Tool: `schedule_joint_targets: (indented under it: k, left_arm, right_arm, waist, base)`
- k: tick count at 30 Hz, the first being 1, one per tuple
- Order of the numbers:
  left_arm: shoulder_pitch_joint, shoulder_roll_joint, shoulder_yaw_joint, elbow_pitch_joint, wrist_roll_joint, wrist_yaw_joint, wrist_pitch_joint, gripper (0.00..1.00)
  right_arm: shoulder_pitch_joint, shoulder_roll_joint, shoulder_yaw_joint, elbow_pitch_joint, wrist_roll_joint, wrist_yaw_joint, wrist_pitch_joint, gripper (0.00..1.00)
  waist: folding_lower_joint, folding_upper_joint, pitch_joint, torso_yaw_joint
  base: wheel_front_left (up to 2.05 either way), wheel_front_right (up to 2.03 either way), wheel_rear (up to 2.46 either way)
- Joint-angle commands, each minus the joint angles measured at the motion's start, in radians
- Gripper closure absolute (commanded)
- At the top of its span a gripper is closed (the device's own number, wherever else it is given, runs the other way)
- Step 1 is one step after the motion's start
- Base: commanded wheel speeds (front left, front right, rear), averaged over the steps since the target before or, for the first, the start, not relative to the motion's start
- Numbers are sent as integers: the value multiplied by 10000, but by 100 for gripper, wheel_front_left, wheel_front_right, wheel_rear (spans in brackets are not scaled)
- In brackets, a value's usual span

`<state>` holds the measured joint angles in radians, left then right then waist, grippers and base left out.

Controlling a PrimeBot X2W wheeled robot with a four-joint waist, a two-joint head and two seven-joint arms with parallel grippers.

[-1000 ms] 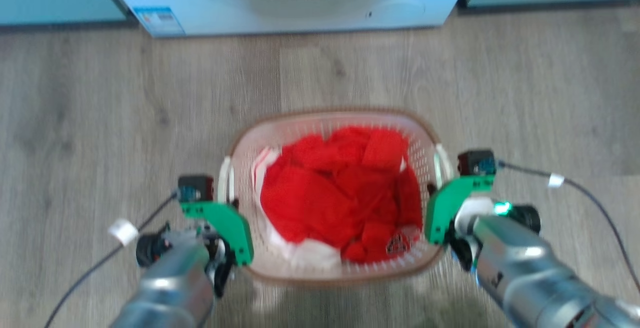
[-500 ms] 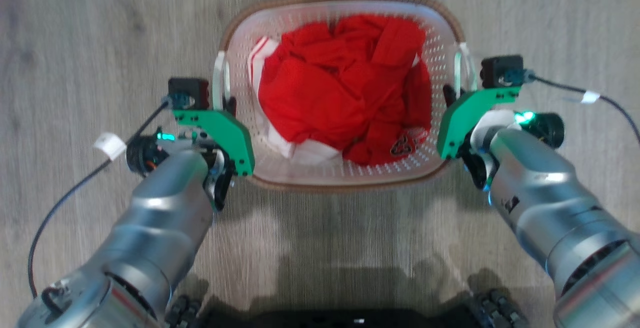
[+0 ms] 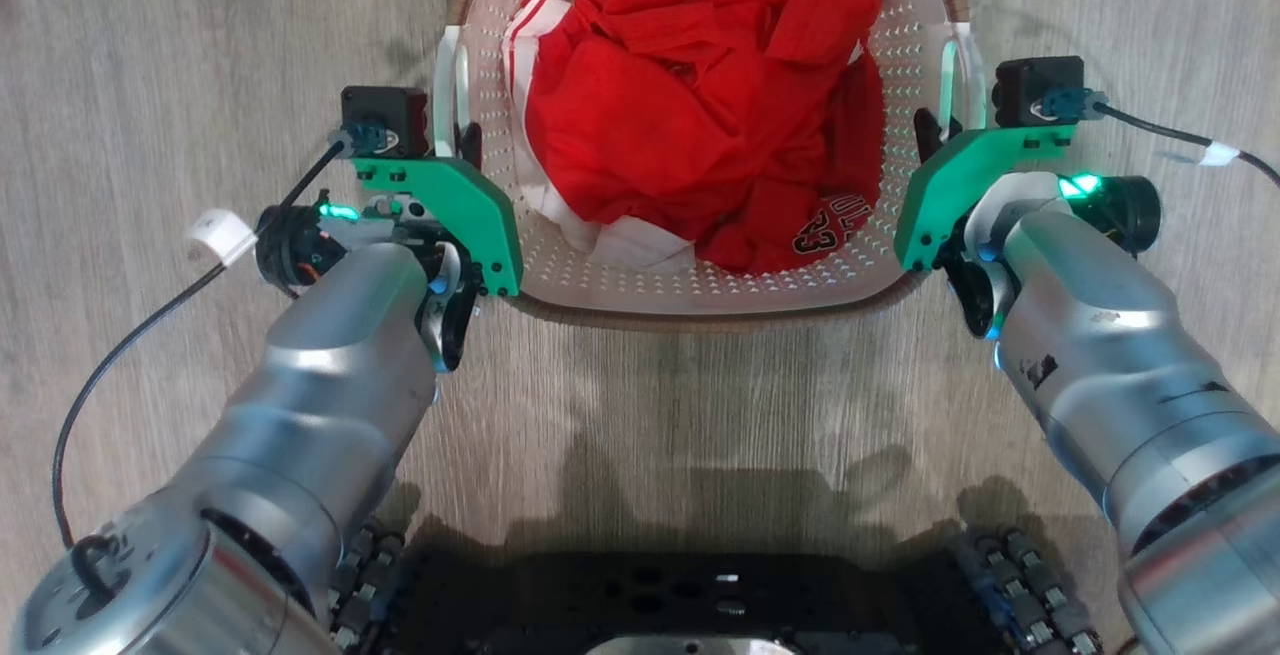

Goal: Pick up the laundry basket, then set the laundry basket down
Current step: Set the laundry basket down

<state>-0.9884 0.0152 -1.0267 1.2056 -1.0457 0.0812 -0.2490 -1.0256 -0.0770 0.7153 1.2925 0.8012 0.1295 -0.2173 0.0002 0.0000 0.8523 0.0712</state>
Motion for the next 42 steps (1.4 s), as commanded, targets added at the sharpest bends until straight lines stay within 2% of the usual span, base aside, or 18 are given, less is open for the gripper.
schedule_joint_targets:
  k: [1,27,37,40,41,42]
  left_arm:
    - [-107,351,68,-58,107,162,-126,100]
    - [-196,350,-421,-433,-184,363,-127,100]
    - [-291,350,-564,-418,-280,387,-127,100]
    - [-275,350,-566,-404,-345,434,-128,100]
    - [-264,350,-576,-397,-371,441,-128,95]
    - [-248,350,-587,-382,-406,454,-128,84]
  right_arm:
    - [267,28,-106,-18,-278,12,-118,100]
    - [393,248,-2481,-17,-2774,12,79,100]
    - [423,265,-2938,-17,-3227,12,134,99]
    - [431,265,-2923,-17,-3233,12,108,66]
    - [434,266,-2914,-17,-3229,12,102,54]
    - [436,266,-2906,-17,-3222,12,99,49]
  waist:
    - [-2,0,96,4]
    - [-2,0,452,94]
    - [-2,0,522,137]
    - [-2,0,502,140]
    - [-2,0,492,138]
    - [-2,0,482,136]
  base:
    - [0,0,0]
    - [0,0,0]
    - [0,0,0]
    - [0,0,0]
    - [0,0,0]
    - [0,0,0]
